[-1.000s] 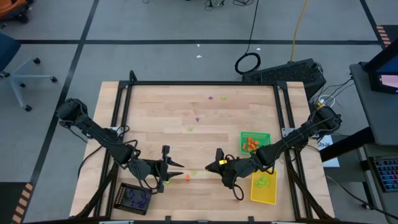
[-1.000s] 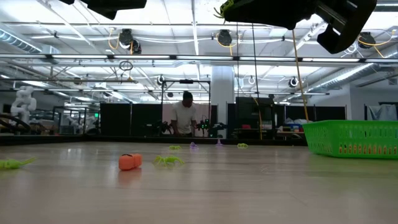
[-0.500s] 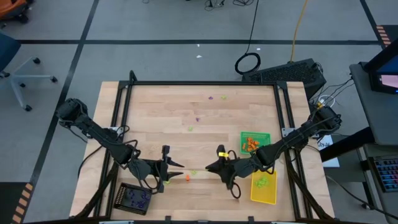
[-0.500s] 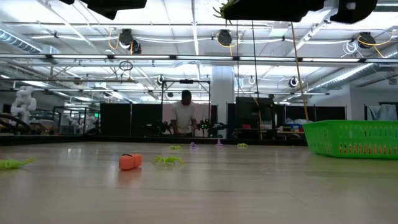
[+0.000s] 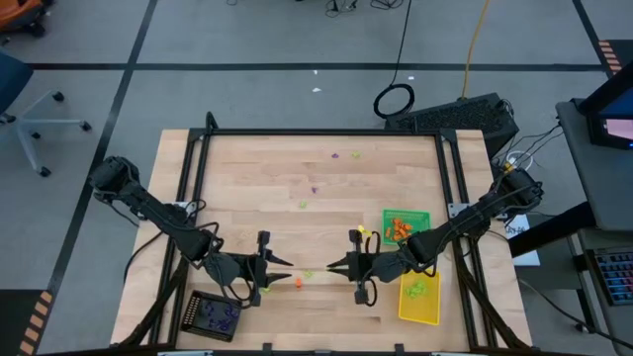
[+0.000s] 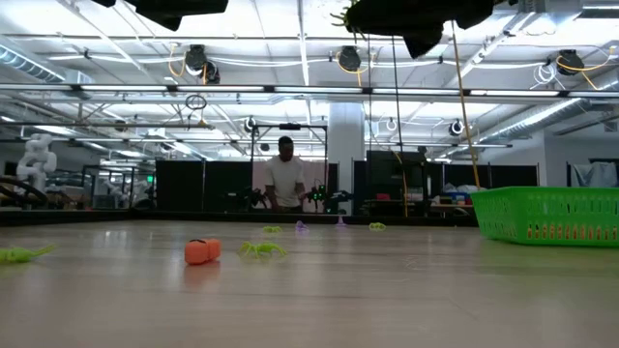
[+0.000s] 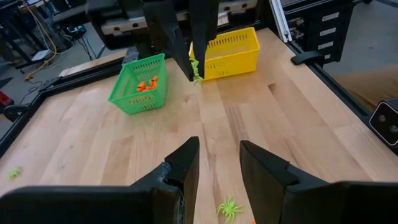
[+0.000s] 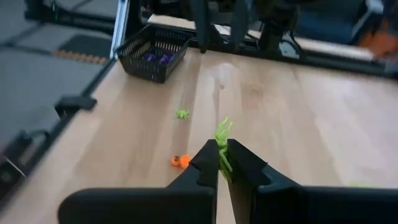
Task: Sort Halloween decoration
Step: Put the green spider toy into the yellow bin
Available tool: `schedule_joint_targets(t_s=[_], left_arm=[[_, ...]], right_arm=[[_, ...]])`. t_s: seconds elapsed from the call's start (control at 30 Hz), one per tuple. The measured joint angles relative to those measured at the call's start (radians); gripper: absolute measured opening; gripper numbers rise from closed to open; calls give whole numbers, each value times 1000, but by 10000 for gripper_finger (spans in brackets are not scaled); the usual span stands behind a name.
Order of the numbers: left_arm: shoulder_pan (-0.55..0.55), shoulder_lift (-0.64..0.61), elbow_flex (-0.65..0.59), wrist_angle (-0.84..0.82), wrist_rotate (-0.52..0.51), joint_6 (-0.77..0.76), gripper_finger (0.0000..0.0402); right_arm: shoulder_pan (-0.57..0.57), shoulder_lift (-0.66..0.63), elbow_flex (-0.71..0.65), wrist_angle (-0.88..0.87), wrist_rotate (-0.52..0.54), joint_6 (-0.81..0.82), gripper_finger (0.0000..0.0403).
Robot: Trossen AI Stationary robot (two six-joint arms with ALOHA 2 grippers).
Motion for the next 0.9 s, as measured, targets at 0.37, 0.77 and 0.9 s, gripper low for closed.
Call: schedule_joint_targets(t_s=[0.37, 0.77, 0.9], left_arm=[[0, 0, 0, 0, 0, -1, 118], [0, 0, 0, 0, 0, -2, 118], [0, 0, 0, 0, 0, -3, 118]], right_arm=[[2, 0, 0, 0, -3, 292, 4], [2, 0, 0, 0, -3, 333, 4], [2, 0, 0, 0, -3, 289, 4]])
